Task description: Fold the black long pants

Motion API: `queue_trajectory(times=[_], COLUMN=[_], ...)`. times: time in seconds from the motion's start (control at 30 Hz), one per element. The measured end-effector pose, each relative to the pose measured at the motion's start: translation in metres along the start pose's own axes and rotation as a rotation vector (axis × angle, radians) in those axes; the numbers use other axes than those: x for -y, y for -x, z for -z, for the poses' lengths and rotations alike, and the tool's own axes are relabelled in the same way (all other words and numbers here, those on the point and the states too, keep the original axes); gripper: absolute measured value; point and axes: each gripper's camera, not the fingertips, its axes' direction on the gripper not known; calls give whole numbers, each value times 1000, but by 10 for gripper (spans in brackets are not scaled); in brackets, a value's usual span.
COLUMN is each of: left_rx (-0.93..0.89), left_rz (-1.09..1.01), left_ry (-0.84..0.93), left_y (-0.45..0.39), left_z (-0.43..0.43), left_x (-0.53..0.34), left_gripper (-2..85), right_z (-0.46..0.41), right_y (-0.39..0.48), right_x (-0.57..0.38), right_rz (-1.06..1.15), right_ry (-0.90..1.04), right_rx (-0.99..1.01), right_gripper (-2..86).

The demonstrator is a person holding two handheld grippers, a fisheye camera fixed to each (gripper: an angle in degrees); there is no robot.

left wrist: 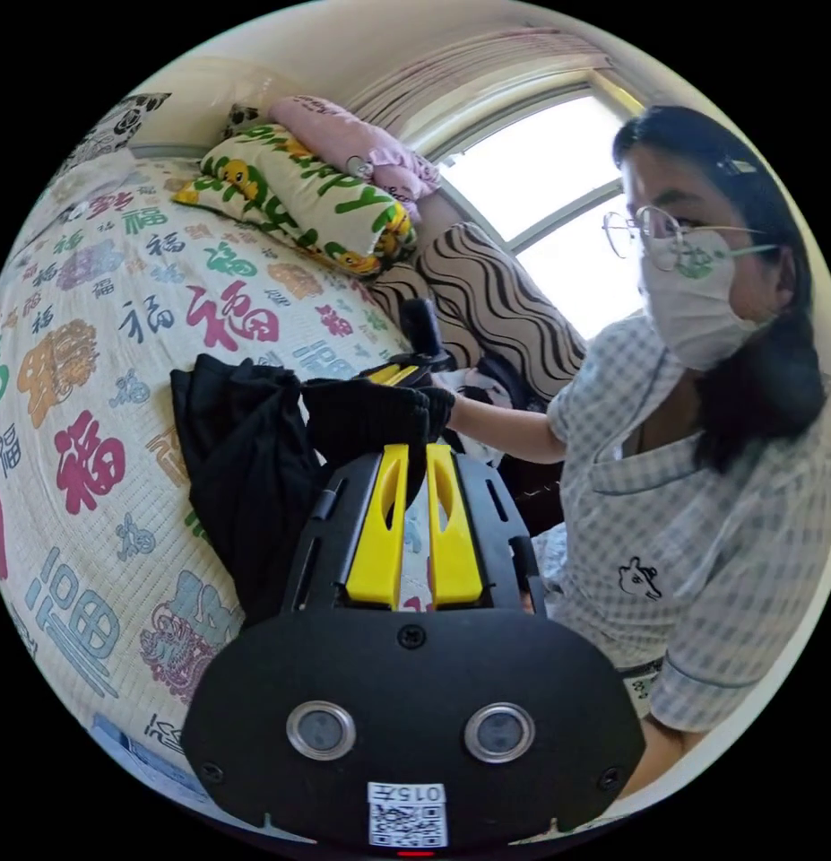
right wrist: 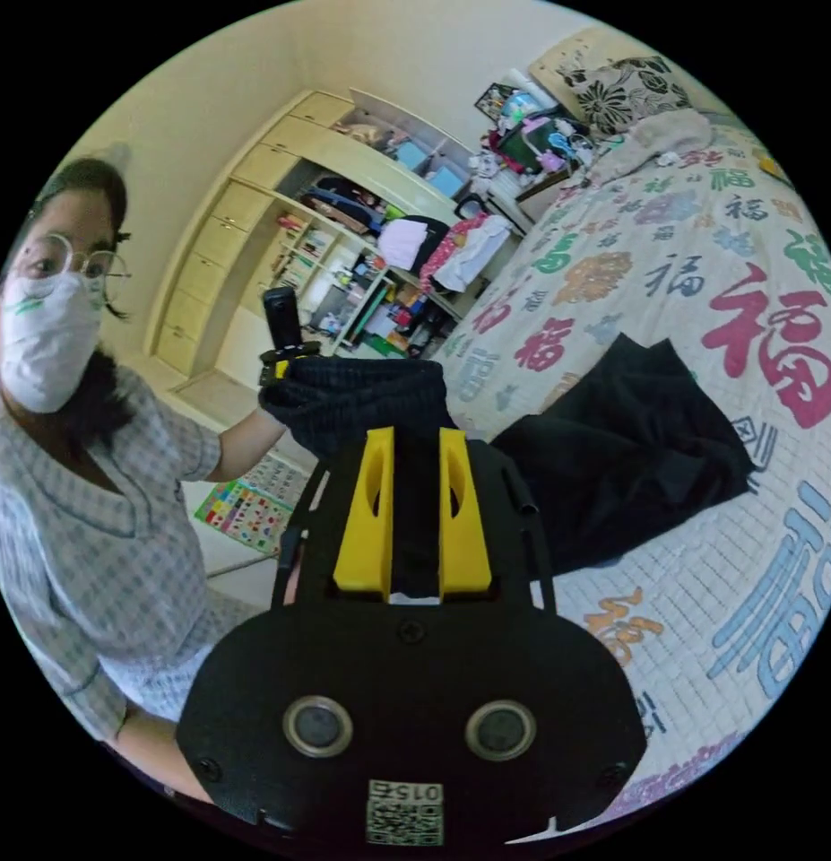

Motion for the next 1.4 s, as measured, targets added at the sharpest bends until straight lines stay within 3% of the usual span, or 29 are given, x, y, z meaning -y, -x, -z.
queue_trajectory(times=[0.07, 0.13, 0.2, 0.3, 0.47, 0.5, 0.6, 0.67, 0.77, 0.93, 1.07, 1.2, 1.33, 1.4], left_rx=[-33, -30, -48, -108, -149, -168, -240, -35, 133, 309, 397, 486, 602, 486], left_rz=[-48, -68, -83, -49, 179, 188, 197, 261, 260, 392, 429, 342, 362, 360], left_ry=[3, 37, 88, 183, 623, 629, 464, 231, -8, 61, 126, -63, -187, -153], left_y=[-11, -19, -26, -26, 8, 10, 25, 55, 92, 155, 167, 133, 117, 126], left_z=[12, 17, 16, 4, -54, -54, -21, 10, 13, -39, -60, -28, 6, 0], left_x=[9, 11, 11, 3, -34, -34, -8, 36, 95, 157, 167, 161, 149, 153], left_gripper=[20, 20, 22, 28, 54, 55, 79, 91, 106, 98, 1, -7, 0, 17], right_z=[11, 27, 49, 65, 54, 56, 70, 73, 69, 81, 93, 110, 114, 114], right_y=[1, -1, -17, -56, -85, -84, -93, -100, -106, -89, -74, -57, -62, -74], right_x=[0, 3, 9, 24, 35, 36, 33, 34, 42, 47, 47, 46, 43, 38], right_rz=[8, -75, -258, -435, -591, -616, -709, -746, -769, -732, -654, -577, -639, -688], right_ry=[-17, -4, 2, 19, 106, 75, -60, -106, -107, -179, -206, -300, -255, -235], right_rx=[87, -46, -342, -386, -370, -372, -303, -256, -247, -304, -366, -404, -457, -418], right_gripper=[89, 107, 125, 136, 138, 136, 132, 127, 89, 22, 7, 4, 11, 28])
